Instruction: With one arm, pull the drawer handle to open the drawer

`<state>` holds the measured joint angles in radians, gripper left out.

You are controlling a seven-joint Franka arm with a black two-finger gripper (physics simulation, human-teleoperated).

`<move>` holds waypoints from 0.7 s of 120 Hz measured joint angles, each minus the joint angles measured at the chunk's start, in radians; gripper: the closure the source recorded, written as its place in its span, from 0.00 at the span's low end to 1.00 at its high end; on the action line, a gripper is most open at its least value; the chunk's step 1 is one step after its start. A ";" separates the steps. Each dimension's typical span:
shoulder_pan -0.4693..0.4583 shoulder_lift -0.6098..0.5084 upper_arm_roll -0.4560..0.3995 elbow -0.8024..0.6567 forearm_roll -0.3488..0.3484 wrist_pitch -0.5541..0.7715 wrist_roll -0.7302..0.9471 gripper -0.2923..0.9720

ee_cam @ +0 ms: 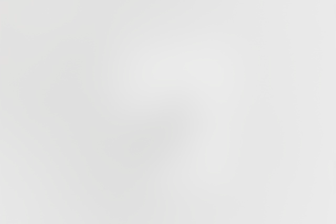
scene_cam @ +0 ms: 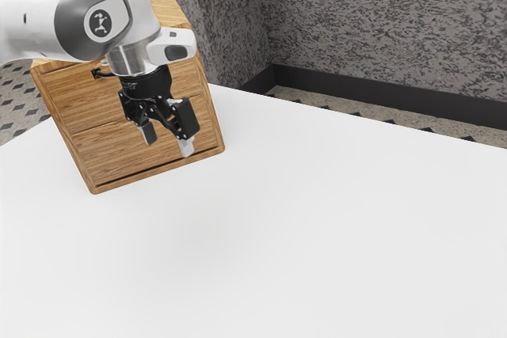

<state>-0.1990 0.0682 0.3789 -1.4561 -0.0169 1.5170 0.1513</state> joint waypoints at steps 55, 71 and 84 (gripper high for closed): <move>-0.007 -0.096 -0.007 0.088 0.014 -0.001 0.009 0.23; -0.021 -0.057 -0.008 0.089 0.136 0.035 0.017 0.23; -0.043 -0.046 -0.010 0.079 0.267 0.088 0.054 0.23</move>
<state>-0.2417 0.0219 0.3686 -1.3770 0.2503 1.6048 0.2053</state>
